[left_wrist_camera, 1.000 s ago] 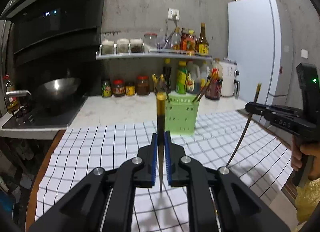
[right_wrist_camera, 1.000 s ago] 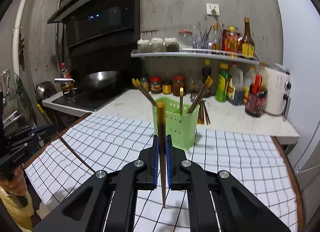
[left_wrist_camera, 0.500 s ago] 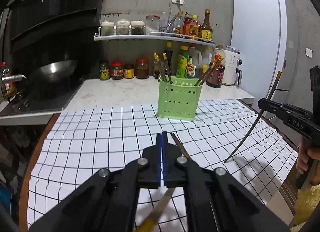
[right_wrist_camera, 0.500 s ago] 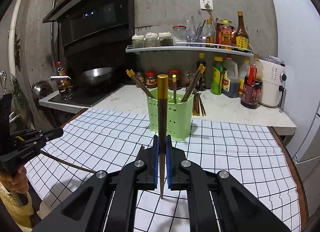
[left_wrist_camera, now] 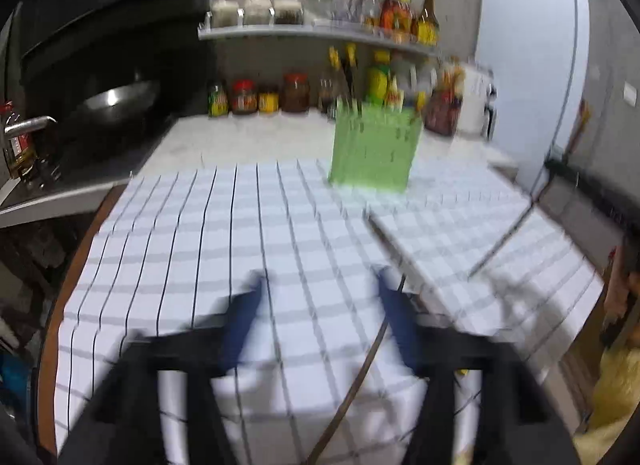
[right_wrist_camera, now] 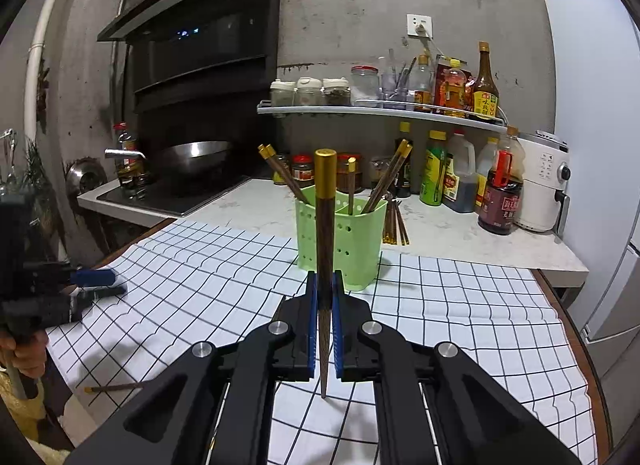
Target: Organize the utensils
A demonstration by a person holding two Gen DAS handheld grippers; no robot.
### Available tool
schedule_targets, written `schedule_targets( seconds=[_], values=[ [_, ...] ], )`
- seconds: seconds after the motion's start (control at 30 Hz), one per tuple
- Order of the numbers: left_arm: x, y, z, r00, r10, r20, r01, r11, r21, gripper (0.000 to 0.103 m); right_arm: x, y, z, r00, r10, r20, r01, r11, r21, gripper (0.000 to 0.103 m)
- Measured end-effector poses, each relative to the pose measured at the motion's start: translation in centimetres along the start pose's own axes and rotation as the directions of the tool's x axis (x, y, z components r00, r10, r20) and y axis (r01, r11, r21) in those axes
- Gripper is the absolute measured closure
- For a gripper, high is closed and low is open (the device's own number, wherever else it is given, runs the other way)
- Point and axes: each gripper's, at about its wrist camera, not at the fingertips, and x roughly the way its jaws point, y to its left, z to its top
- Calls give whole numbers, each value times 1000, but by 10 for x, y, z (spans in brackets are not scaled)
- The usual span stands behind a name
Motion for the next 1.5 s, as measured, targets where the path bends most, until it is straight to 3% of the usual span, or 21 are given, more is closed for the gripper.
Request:
schedule_targets(
  seconds=[0.2, 0.43, 0.7, 0.73, 0.83, 0.93, 1.03, 1.13, 1.3, 1.5],
  values=[
    [-7, 6, -65, 992, 34, -124, -27, 998, 58, 43, -13, 11, -13, 999, -5, 32, 6, 1000, -23, 96],
    [-14, 2, -116, 979, 35, -199, -16, 995, 98, 71, -22, 15, -20, 999, -17, 39, 17, 1000, -8, 96],
    [-19, 10, -123, 982, 53, -179, -39, 996, 84, 80, -27, 21, -24, 999, -14, 32, 14, 1000, -15, 96],
    [-19, 6, -124, 982, 87, -170, -68, 991, 114, 90, -27, 21, -23, 999, -12, 32, 13, 1000, -14, 96],
    [-20, 3, -122, 984, 65, -168, -46, 992, 116, 96, -27, 21, -24, 999, -11, 32, 11, 1000, -11, 96],
    [-26, 5, -109, 991, 72, -112, -63, 995, 83, 96, -27, 19, -23, 999, -12, 33, 12, 1000, -5, 96],
    [-42, 14, -83, 999, 23, -25, -22, 999, 25, 96, -27, 14, -24, 999, -9, 36, 8, 1000, 14, 96],
    [-58, 18, -55, 997, -1, 80, 2, 1000, -11, 96, -26, 7, -23, 999, -5, 38, 4, 999, 37, 96],
    [-77, 22, -10, 974, -27, 225, 42, 997, -61, 96, -24, 1, -18, 999, 11, 43, -14, 998, 63, 96],
    [-90, 3, 40, 943, -35, 332, 35, 999, 5, 96, -16, -2, -5, 998, 21, 59, -25, 997, 71, 96]
  ],
)
